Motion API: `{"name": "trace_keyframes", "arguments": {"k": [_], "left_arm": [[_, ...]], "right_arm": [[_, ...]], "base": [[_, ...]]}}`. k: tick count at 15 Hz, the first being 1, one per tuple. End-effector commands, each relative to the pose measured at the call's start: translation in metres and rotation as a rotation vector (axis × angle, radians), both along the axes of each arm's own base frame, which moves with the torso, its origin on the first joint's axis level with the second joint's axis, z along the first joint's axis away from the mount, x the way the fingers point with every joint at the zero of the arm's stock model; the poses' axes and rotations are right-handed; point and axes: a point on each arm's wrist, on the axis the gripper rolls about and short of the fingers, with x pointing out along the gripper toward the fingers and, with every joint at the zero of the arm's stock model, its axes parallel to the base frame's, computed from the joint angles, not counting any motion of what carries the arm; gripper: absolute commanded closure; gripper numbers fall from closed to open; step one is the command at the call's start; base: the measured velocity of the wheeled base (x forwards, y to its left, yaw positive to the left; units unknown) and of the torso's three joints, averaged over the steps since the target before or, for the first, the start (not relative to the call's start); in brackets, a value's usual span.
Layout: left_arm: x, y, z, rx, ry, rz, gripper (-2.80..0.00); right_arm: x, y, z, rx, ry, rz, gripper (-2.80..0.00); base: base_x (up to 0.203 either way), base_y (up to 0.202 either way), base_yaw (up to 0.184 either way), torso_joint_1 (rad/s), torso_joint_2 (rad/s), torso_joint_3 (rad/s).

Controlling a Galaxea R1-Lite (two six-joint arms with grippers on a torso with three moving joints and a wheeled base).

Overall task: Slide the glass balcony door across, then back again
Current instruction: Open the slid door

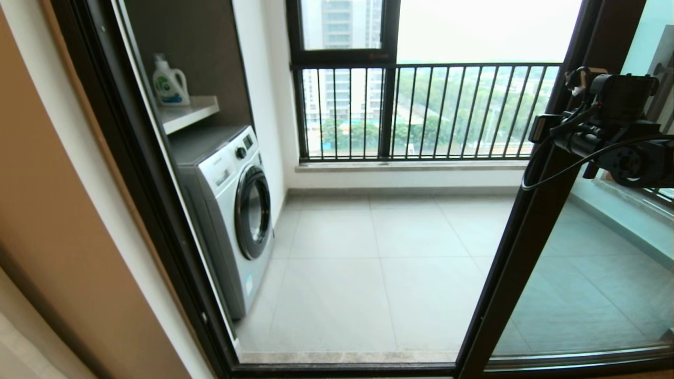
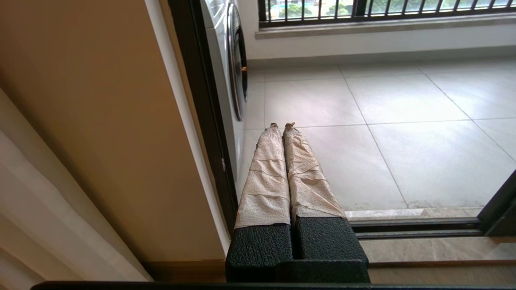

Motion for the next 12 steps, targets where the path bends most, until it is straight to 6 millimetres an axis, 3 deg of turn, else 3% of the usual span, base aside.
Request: {"name": "trace_keyframes", "arguments": {"k": [1,5,9,12], "left_arm": [[0.0,0.0,0.0,-0.001,0.001,0.0,0.0],[0.0,0.0,0.0,0.001,0.001,-0.001,0.0],[0.0,0.0,0.0,-0.001,0.001,0.0,0.0],[0.0,0.0,0.0,-0.001,0.001,0.0,0.0]], "right_arm": [[-0.002,0.004,0.004,-0.015,-0.009,0.011,0.0],[-0.005,0.018,0.009,-0.017,-0.021,0.041,0.0],[-0.021,0.045,0.025,-0.016,-0.05,0.104,0.0],[-0.033,0.053,0.033,-0.016,-0.062,0.116,0.0]], "base": [[0.0,0.0,0.0,0.0,0.0,0.0],[0.0,0.0,0.0,0.0,0.0,0.0],[0.0,0.0,0.0,0.0,0.0,0.0],[0.0,0.0,0.0,0.0,0.0,0.0]]}}
